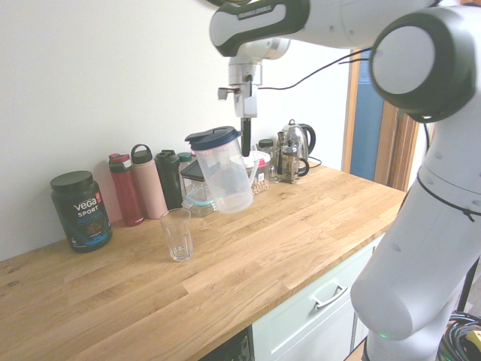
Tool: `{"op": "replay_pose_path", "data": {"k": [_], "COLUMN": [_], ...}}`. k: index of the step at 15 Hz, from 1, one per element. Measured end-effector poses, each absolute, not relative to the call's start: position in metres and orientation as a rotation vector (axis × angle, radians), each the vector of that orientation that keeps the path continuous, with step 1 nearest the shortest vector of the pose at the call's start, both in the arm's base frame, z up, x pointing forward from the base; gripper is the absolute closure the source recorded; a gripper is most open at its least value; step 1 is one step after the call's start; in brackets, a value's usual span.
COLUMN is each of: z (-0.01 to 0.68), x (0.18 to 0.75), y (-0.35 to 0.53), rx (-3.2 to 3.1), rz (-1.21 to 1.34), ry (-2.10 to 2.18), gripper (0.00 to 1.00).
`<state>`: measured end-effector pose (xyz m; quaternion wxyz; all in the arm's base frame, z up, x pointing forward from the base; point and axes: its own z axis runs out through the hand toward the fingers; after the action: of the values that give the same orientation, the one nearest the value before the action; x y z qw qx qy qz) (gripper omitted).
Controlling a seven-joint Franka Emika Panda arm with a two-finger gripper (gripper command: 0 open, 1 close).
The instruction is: Pour me some water
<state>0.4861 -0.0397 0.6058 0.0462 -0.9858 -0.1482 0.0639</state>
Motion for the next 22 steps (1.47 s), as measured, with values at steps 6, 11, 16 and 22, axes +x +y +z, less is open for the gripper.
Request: {"op": "replay_pose_path", "data": {"k": [6, 11, 16, 22], "z": [0.616, 0.598, 0.573, 0.54], "x": [0.512, 0.532, 0.566, 0.593], "y": [-0.004, 0.044, 0.07, 0.082], "rx": [-3.176, -3.27, -3.321, -3.383], "rz": [0.39, 0.485, 0.524, 0.576], "ry": [-0.874, -1.16, -1.275, -1.353], "gripper": [1.0, 1.0, 1.0, 1.0]}}
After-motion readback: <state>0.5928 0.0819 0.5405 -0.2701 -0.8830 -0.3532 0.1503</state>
